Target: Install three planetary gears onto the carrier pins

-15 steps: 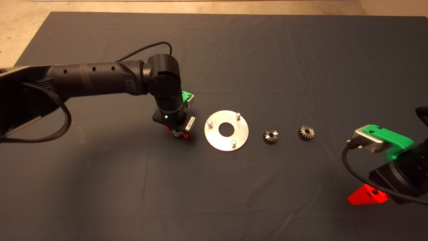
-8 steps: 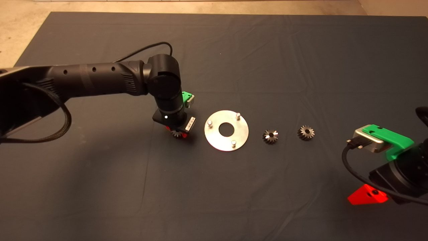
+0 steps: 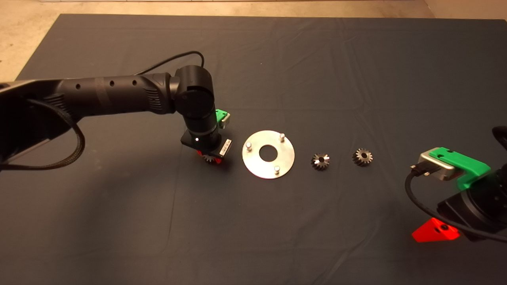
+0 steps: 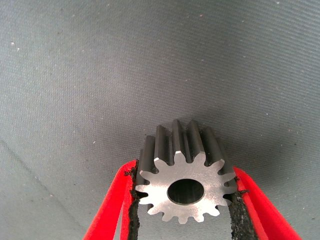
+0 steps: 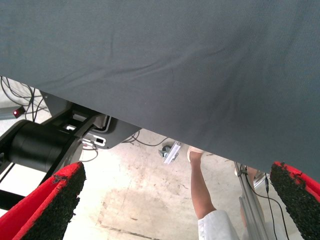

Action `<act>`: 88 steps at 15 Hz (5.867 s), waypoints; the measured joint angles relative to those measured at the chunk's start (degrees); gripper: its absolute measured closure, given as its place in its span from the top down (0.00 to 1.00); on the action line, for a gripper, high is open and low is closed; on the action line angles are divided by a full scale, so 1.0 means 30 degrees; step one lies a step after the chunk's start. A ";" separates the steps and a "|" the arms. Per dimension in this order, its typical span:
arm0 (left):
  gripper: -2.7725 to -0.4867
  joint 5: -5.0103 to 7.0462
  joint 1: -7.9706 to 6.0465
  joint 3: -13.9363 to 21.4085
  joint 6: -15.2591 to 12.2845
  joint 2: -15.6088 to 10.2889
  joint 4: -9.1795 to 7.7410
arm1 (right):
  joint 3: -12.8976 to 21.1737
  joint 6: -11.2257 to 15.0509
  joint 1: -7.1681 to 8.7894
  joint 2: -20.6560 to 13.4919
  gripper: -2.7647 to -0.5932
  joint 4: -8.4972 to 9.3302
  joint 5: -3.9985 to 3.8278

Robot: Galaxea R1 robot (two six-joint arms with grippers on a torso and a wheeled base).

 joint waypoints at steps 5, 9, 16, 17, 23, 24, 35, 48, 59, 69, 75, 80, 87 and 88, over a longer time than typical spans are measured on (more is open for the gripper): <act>0.20 0.0106 -0.0008 0.0000 -0.1452 0.0195 -0.0004 | 0.0000 -0.0002 0.0000 0.0000 0.99 0.0000 -0.0003; 0.20 0.0102 -0.0427 0.0000 -0.2552 0.0431 -0.0330 | 0.0000 -0.0003 0.0000 0.0000 0.99 0.0000 -0.0003; 0.20 0.0130 -0.3117 0.0008 -0.5648 0.0744 -0.1528 | 0.0000 -0.0004 0.0000 0.0000 0.99 0.0000 0.0005; 0.20 0.0122 -0.3226 0.0008 -0.6161 0.0899 -0.1796 | 0.0000 -0.0004 0.0000 0.0008 0.99 0.0000 0.0007; 0.19 0.0106 -0.3531 -0.0961 -0.7497 0.2643 -0.2754 | 0.0000 -0.0004 0.0000 0.0008 0.99 0.0000 0.0005; 0.19 0.0106 -0.3531 -0.1300 -0.7511 0.3035 -0.2950 | 0.0000 -0.0004 0.0000 0.0008 0.99 0.0000 -0.0003; 0.19 0.0106 -0.3568 -0.3389 -0.6871 0.4840 -0.4539 | 0.0000 -0.0004 0.0000 0.0037 0.99 0.0000 -0.0003; 0.19 0.0106 -0.2908 -0.3060 -0.6822 0.4873 -0.4293 | 0.0000 -0.0004 0.0000 0.0053 0.99 0.0000 -0.0004; 0.19 0.0106 -0.2040 -0.2601 -0.6755 0.4771 -0.2735 | 0.0000 -0.0004 0.0000 0.0053 0.99 0.0000 0.0005; 0.19 0.0106 -0.1914 -0.2857 -0.5820 0.4771 -0.1975 | 0.0000 -0.0004 0.0000 0.0053 0.99 0.0000 -0.0003; 0.19 0.0094 -0.1703 -0.3251 -0.5502 0.4771 -0.1914 | 0.0000 -0.0004 0.0000 0.0053 0.99 0.0000 -0.0003; 0.20 0.0065 -0.1699 -0.3328 -0.5400 0.4771 -0.1922 | 0.0000 -0.0004 0.0000 0.0052 0.99 0.0000 -0.0003; 0.20 -0.0053 -0.1699 -0.3629 -0.5014 0.4823 -0.1987 | 0.0000 -0.0004 0.0000 0.0047 0.99 0.0000 -0.0003; 0.20 -0.0053 -0.1699 -0.3629 -0.5006 0.4832 -0.1987 | 0.0000 -0.0004 0.0000 0.0053 0.99 0.0000 0.0002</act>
